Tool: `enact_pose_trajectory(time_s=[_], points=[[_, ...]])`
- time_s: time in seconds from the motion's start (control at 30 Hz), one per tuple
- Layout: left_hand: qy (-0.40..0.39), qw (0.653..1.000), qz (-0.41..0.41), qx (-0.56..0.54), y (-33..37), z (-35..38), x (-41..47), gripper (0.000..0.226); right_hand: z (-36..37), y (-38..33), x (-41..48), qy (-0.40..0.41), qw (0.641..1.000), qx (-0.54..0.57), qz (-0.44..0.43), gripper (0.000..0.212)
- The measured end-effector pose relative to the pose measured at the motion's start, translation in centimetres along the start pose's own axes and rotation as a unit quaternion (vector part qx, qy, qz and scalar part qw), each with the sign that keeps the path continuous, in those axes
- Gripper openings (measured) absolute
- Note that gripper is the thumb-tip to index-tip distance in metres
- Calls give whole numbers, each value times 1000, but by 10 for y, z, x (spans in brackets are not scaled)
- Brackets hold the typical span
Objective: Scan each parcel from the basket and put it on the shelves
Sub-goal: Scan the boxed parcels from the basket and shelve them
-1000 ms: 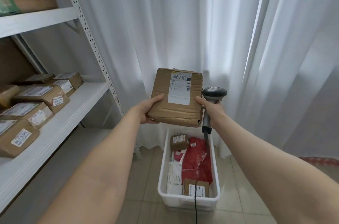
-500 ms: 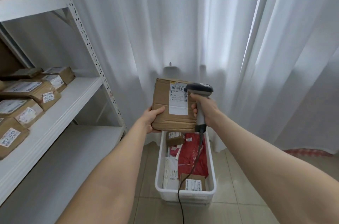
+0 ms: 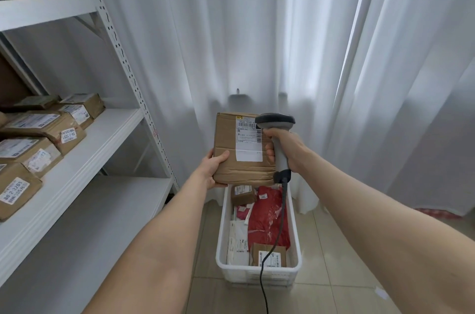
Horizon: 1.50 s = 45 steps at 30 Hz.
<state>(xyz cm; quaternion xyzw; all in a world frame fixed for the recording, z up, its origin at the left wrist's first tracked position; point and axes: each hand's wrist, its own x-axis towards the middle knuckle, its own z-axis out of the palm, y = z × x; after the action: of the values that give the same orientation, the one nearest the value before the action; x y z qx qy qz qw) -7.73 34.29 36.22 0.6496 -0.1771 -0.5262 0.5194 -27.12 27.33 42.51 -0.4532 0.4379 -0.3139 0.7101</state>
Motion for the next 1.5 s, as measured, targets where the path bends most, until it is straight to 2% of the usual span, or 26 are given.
enact_pose_trajectory(time_s=[1.03, 1.4, 1.5], points=[[40, 999, 10, -29, 7, -15, -3, 54, 22, -19, -13, -67, 997, -41, 21, 7], [93, 994, 23, -48, 16, -52, -21, 61, 56, -14, -14, -79, 996, 22, 25, 8], [133, 989, 28, -54, 23, -73, -35, 61, 75, -7, -8, -47, 998, 28, 14, 14]])
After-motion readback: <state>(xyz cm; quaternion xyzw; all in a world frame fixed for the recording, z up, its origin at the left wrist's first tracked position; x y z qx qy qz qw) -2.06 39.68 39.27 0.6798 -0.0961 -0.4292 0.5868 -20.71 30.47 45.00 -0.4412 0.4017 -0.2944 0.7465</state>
